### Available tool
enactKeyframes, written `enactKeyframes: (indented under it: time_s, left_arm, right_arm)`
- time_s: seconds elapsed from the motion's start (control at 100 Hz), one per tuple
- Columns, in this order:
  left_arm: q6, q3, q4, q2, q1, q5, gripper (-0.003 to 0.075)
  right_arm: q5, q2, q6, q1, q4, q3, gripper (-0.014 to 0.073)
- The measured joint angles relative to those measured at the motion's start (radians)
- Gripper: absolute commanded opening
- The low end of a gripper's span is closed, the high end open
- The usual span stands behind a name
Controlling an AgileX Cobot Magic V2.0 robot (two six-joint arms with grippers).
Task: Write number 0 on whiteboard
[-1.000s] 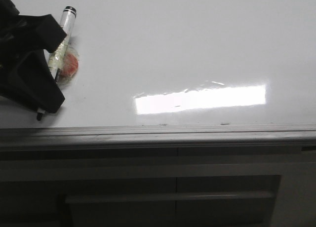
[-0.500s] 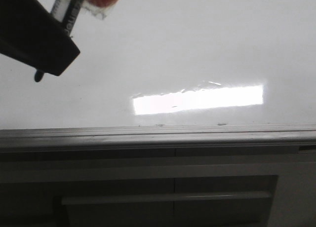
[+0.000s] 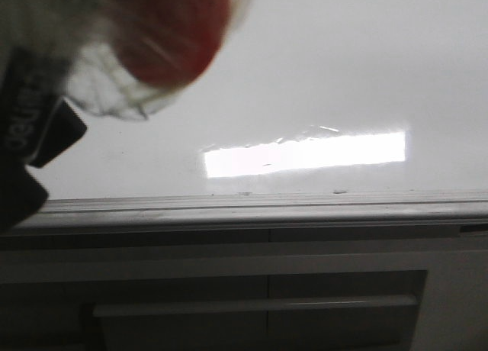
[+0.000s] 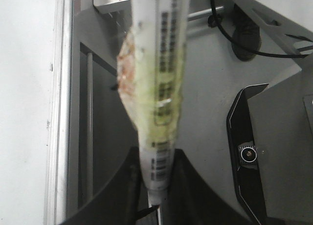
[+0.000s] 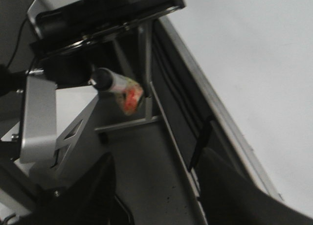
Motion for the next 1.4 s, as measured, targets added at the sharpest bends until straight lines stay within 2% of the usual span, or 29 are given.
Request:
enactKeyframes:
  time_s: [0.12, 0.32, 0.73, 0.89, 1.4]
  left_arm:
    - [0.0, 0.0, 0.022, 0.0, -0.001, 0.002, -0.002]
    - [0.0, 0.0, 0.056, 0.0, -0.001, 0.002, -0.002]
    - [0.002, 0.0, 0.08, 0.0, -0.001, 0.002, -0.002]
    - [0.002, 0.0, 0.091, 0.0, -0.001, 0.002, -0.002]
    - [0.002, 0.0, 0.1, 0.005, -0.001, -0.005, -0.002]
  right_arm:
    - [-0.025, 0.097, -0.001, 0.081, -0.037, -0.031, 0.0335]
    - [-0.15, 0.212, -0.002, 0.15, -0.046, -0.086, 0.0415]
    - [-0.202, 0.358, -0.002, 0.299, -0.051, -0.108, 0.0414]
    - [-0.25, 0.378, -0.002, 0.321, -0.038, -0.108, 0.0414]
    - [-0.253, 0.38, -0.004, 0.334, 0.043, -0.108, 0.0414]
